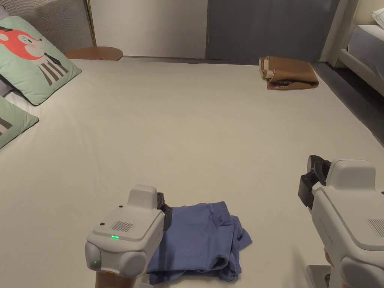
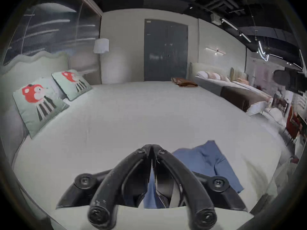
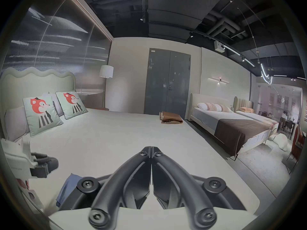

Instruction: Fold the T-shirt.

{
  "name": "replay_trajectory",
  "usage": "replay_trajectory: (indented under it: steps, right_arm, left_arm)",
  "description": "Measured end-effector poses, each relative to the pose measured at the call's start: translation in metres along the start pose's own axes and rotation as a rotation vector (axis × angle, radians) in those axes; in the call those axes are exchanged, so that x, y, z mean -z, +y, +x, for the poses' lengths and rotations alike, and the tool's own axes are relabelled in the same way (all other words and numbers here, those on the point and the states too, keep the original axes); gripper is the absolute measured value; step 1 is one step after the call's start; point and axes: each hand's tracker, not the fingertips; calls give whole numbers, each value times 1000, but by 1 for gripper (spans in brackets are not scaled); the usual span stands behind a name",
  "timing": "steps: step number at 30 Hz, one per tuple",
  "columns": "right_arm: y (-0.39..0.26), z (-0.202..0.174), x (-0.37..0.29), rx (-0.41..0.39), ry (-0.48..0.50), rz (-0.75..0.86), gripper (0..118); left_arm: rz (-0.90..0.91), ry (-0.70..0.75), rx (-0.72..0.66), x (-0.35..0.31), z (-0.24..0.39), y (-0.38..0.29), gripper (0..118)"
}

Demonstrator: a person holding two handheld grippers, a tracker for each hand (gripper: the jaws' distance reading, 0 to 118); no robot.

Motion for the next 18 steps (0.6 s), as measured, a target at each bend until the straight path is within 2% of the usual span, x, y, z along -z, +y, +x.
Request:
replay_trajectory:
  steps: [6,18]
  right_arm:
    - [0,2,-1,-4,-1,-9,0]
    - [-2,33,-10,-9,-64,-21,0]
  left_arm:
    - [-55,-33,64,16,29,-30,0]
    - [-169,-215,92,57,109,-52,0]
